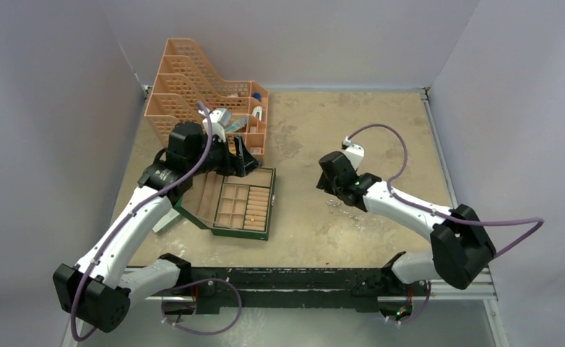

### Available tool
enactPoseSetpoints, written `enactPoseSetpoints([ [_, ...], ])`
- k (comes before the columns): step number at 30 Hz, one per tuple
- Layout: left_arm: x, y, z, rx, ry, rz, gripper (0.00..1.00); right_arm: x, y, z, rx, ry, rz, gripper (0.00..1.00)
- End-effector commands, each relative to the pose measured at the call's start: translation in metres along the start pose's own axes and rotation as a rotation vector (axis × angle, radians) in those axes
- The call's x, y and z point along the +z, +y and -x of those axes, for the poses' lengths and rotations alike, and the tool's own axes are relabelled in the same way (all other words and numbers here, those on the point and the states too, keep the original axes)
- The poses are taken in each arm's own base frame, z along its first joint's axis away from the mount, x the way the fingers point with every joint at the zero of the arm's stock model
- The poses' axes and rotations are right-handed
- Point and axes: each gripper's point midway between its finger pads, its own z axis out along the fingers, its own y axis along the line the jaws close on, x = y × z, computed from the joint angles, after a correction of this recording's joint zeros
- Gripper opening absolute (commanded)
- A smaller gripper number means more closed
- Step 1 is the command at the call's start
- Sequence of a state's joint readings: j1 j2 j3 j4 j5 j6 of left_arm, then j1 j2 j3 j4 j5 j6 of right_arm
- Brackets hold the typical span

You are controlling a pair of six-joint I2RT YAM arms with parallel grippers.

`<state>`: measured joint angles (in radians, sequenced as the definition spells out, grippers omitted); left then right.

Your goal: Organize the mixed jewelry

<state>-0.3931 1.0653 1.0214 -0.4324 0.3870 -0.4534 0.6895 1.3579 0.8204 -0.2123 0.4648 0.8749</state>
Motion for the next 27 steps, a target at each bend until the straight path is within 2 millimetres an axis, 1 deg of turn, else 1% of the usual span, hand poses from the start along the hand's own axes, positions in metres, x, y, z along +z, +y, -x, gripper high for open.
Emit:
enactPoseSetpoints([
  [1, 0.000, -0.011, 0.013, 0.025, -0.062, -0.055, 0.75, 0.016, -0.026, -0.001, 0.030, -0.004, -0.099, 0.47],
  [3, 0.001, -0.008, 0.010, 0.022, -0.059, -0.049, 0.74, 0.023, -0.028, -0.003, 0.009, 0.011, -0.113, 0.44],
  [8, 0.004, -0.005, 0.008, 0.017, -0.049, -0.041, 0.73, 0.037, -0.023, -0.003, -0.061, 0.037, -0.110, 0.36],
  [14, 0.004, -0.002, 0.008, 0.017, -0.049, -0.024, 0.73, 0.047, -0.016, 0.001, -0.129, 0.044, -0.097, 0.28],
  [19, 0.004, -0.001, 0.007, 0.016, -0.048, -0.018, 0.73, 0.054, -0.015, 0.003, -0.167, 0.045, -0.102, 0.26],
  [23, 0.004, 0.001, 0.006, 0.015, -0.046, -0.014, 0.72, 0.058, -0.015, 0.001, -0.192, 0.059, -0.099, 0.25],
  [27, 0.005, 0.002, 0.005, 0.011, -0.043, -0.007, 0.72, 0.061, -0.015, -0.005, -0.205, 0.081, -0.088, 0.24],
])
